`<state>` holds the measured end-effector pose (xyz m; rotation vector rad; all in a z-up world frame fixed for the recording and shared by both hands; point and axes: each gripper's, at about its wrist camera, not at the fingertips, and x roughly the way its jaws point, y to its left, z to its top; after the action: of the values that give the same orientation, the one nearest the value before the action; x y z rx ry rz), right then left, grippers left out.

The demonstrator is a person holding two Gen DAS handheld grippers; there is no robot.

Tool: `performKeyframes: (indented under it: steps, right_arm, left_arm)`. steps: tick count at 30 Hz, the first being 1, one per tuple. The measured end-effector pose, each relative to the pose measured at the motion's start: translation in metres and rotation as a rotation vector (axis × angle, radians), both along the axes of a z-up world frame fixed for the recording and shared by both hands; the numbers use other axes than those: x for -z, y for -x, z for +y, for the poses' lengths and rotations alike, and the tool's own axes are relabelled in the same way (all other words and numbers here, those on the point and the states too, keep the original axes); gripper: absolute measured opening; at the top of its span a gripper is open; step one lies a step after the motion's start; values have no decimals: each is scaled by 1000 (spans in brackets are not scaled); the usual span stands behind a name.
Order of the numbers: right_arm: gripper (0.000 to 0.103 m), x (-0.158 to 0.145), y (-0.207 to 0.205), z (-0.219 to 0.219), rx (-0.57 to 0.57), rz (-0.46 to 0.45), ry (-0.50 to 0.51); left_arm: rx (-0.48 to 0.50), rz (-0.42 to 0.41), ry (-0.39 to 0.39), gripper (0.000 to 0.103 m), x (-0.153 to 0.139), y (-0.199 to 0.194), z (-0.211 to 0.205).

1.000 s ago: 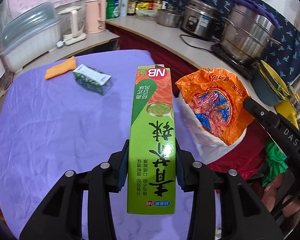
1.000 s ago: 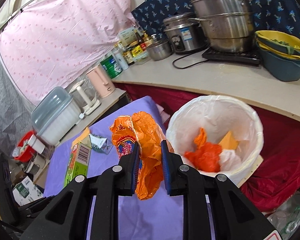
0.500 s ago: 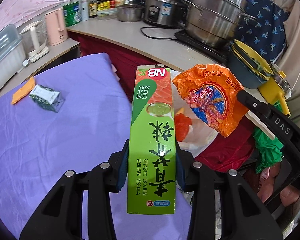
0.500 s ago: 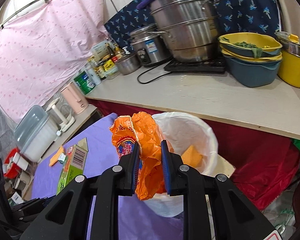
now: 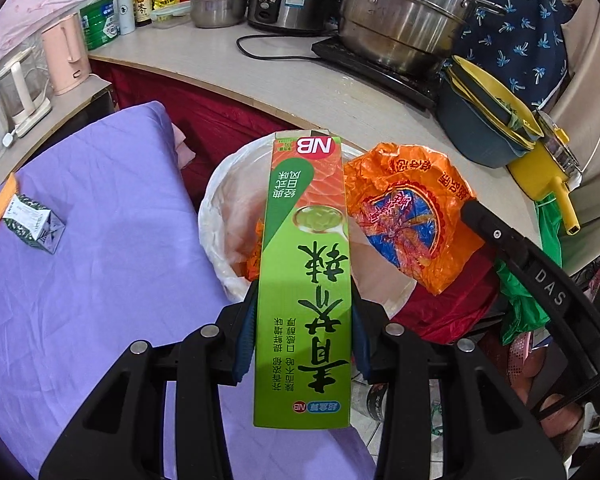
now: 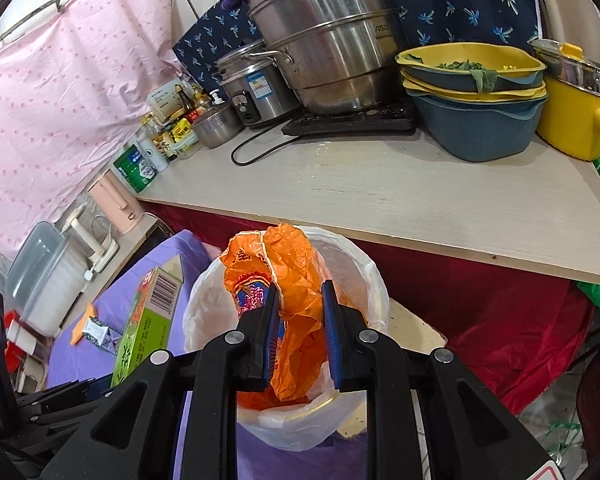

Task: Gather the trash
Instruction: 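Carry the green box and orange snack bag over the white bin with both tools, then open both tools to drop the green box and snack bag into the bin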

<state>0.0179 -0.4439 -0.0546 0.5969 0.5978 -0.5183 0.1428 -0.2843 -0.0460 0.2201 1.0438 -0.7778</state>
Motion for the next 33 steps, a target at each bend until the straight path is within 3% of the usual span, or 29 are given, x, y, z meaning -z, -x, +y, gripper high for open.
performKeyframes:
  steps: [13, 15, 18, 21, 33]
  right_arm:
    - [22, 12, -31, -10, 7, 24, -3]
    - [24, 12, -32, -11, 13, 17, -13]
    - [27, 10, -31, -10, 24, 5, -13]
    - [35, 5, -32, -6, 22, 0, -1]
    - [44, -20, -33, 21, -15, -24, 34]
  left_arm:
    - [-17, -23, -17, 40, 16, -23, -24]
    - [-33, -43, -15, 56, 13, -26, -23]
    - [-66, -82, -4, 70, 7, -28, -16]
    - [-80, -89, 5, 72, 2, -30, -10]
    - [-147, -128, 35, 78, -19, -33, 23]
